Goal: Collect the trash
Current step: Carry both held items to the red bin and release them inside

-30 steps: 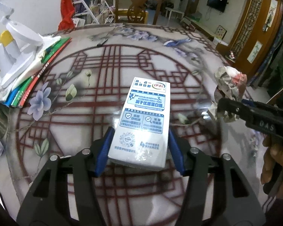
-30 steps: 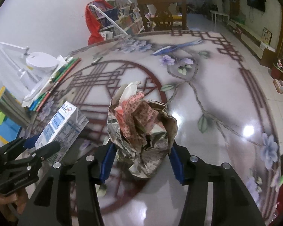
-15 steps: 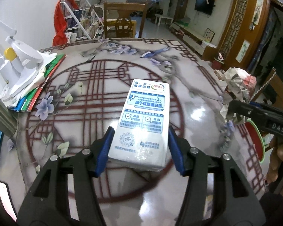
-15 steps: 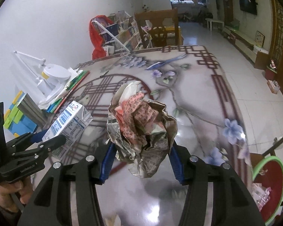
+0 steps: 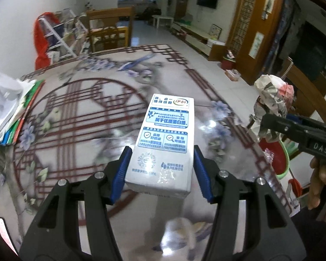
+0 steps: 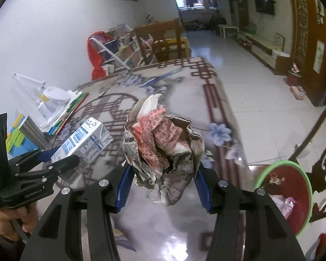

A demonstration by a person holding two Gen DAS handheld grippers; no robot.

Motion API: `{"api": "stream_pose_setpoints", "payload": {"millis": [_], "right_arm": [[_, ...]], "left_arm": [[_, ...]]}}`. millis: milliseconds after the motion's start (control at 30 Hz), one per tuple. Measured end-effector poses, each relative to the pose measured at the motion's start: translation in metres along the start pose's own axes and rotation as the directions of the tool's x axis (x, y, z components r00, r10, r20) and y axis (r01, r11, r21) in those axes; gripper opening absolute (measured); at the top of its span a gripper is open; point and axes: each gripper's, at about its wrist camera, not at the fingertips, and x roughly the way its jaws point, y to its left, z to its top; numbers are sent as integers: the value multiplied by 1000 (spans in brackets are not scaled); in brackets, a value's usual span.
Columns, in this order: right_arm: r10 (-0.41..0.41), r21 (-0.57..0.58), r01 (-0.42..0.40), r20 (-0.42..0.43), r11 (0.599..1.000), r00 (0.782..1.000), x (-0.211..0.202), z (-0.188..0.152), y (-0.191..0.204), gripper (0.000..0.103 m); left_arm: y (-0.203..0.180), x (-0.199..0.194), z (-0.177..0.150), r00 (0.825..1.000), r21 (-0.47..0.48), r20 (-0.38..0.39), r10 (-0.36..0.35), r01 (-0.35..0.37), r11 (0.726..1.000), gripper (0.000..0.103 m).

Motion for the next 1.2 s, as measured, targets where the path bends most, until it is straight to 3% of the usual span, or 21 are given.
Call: {"api": "stream_pose_setpoints", "payload": {"millis": [733, 1200], "right_arm": [[-139, 218, 125, 48, 968, 989, -73, -37, -152, 50], [-241, 334, 230, -7, 914, 970, -88, -64, -241, 50]], "left_arm": [[-154, 41, 24, 984, 178, -49, -169, 175, 968, 51], [-247, 77, 39, 934, 195, -127, -334, 354, 915, 51]]}}
